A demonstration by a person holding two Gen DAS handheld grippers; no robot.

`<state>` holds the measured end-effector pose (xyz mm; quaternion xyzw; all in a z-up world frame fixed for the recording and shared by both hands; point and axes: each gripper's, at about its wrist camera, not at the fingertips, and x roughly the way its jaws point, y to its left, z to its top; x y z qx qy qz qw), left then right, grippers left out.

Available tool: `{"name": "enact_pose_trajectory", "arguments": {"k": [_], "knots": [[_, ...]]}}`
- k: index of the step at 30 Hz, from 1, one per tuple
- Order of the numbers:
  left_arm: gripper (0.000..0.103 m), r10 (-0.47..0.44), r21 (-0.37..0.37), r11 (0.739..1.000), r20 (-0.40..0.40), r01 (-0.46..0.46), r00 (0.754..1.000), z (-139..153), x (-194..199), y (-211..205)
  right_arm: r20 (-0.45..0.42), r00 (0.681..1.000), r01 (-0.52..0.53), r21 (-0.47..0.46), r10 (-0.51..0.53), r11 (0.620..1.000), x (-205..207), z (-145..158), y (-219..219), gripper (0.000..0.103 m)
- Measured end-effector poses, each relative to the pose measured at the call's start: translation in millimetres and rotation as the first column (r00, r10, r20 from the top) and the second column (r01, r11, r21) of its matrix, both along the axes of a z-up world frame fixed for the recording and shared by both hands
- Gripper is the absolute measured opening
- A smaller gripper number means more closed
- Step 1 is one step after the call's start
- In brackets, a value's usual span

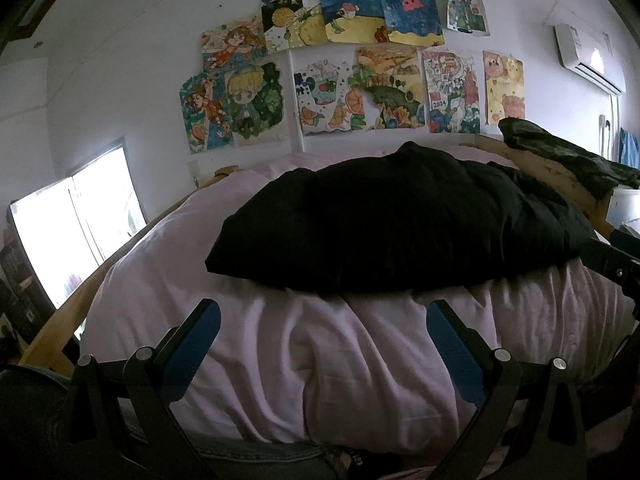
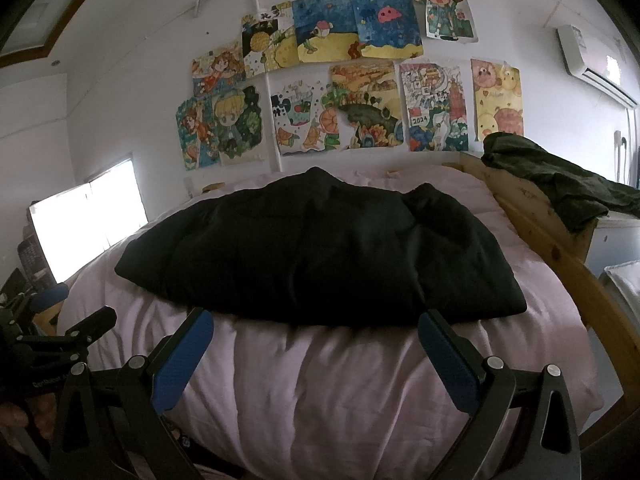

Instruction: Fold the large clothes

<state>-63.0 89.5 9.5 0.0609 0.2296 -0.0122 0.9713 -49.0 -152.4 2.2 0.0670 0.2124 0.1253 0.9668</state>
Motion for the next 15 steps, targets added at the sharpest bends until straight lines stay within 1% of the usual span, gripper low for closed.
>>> {"name": "enact_pose_trajectory", "arguments": {"k": [5,11,15], "knots": [[0.101,-0.001,0.001,1.0,0.0,0.001,1.0,0.4,0.6,0.8,0.0,1.0,0.002,0.001,-0.002,1.0,0.1,1.3,0.8,0.103],[0.101,-0.001,0.005,1.0,-0.001,0.001,1.0,-4.2,1.5,13.7,-0.001,1.0,0.002,0.003,-0.002,1.0,-0.1,0.9,1.4,0.103],[0.101,-0.003,0.004,1.0,-0.003,0.003,1.0,-3.1,2.7,11.2,-0.005,1.0,0.001,0.003,-0.001,1.0,0.3,1.0,1.8,0.103]]}}
